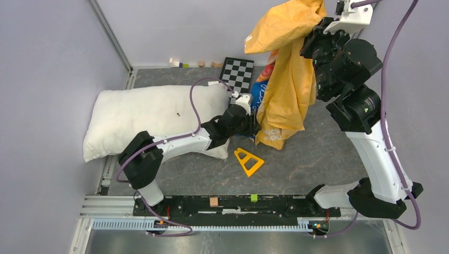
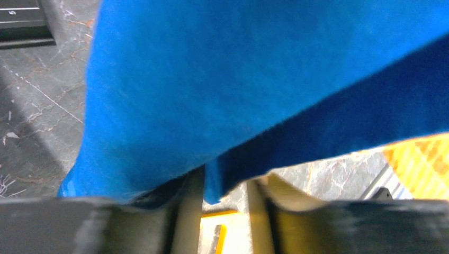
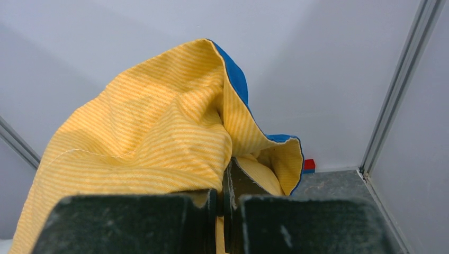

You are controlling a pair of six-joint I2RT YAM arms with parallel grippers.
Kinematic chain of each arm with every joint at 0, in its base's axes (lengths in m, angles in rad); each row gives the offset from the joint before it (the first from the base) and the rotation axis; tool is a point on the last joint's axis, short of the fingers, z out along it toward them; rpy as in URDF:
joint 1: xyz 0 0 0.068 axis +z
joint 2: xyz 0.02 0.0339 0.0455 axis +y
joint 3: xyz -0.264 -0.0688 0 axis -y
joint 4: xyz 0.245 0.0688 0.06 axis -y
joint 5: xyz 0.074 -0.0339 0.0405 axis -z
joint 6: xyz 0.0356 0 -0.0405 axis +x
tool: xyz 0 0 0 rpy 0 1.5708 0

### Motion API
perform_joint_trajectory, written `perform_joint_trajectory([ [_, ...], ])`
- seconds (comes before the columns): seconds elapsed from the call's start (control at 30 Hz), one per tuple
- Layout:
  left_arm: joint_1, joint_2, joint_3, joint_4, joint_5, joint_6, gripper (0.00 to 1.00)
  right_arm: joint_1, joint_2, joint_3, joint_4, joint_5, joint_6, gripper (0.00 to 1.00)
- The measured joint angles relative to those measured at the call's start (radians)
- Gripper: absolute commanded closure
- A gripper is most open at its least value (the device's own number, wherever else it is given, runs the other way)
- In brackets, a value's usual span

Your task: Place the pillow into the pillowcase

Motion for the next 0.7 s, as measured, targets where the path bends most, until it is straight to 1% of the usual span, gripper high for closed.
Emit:
perform_joint_trajectory([
  [0.03, 0.000, 0.011, 0.014, 0.000, -0.008, 0.006, 0.81, 0.000, 0.000, 0.000, 0.000, 0.005, -0.003, 1.00],
  [0.07, 0.000, 0.020, 0.024, -0.001, -0.014, 0.013, 0.91, 0.000, 0.000, 0.000, 0.000, 0.014, -0.007, 1.00],
  [0.1, 0.000, 0.026, 0.036, -0.002, -0.024, 0.025, 0.97, 0.000, 0.000, 0.000, 0.000, 0.027, -0.012, 1.00],
  [0.2, -0.002, 0.014, 0.051, -0.018, -0.052, 0.053, 0.98, 0.000, 0.000, 0.000, 0.002, 0.080, -0.047, 1.00],
  [0.27, -0.006, -0.024, 0.049, -0.053, -0.069, 0.076, 0.98, 0.000, -0.001, -0.003, 0.008, 0.138, -0.083, 1.00],
  [0.37, -0.025, -0.165, 0.041, -0.141, -0.093, 0.129, 0.97, 0.000, -0.019, -0.044, 0.048, 0.254, -0.150, 1.00],
  [0.47, -0.062, -0.389, 0.047, -0.213, -0.098, 0.199, 0.97, 0.001, -0.066, -0.137, 0.118, 0.378, -0.224, 1.00],
  [0.5, -0.068, -0.434, 0.062, -0.241, -0.089, 0.226, 0.97, 0.001, -0.086, -0.171, 0.137, 0.410, -0.245, 1.00],
  [0.53, -0.079, -0.528, 0.080, -0.259, -0.075, 0.245, 0.97, 0.001, -0.110, -0.209, 0.156, 0.444, -0.264, 1.00],
  [0.57, -0.082, -0.586, 0.112, -0.287, -0.055, 0.268, 0.97, 0.001, -0.137, -0.245, 0.173, 0.475, -0.278, 1.00],
  [0.67, -0.082, -0.708, 0.229, -0.355, 0.014, 0.317, 0.97, 0.001, -0.214, -0.301, 0.179, 0.539, -0.283, 1.00],
  [0.7, -0.082, -0.723, 0.250, -0.361, 0.032, 0.322, 0.97, 0.002, -0.232, -0.307, 0.177, 0.549, -0.277, 1.00],
])
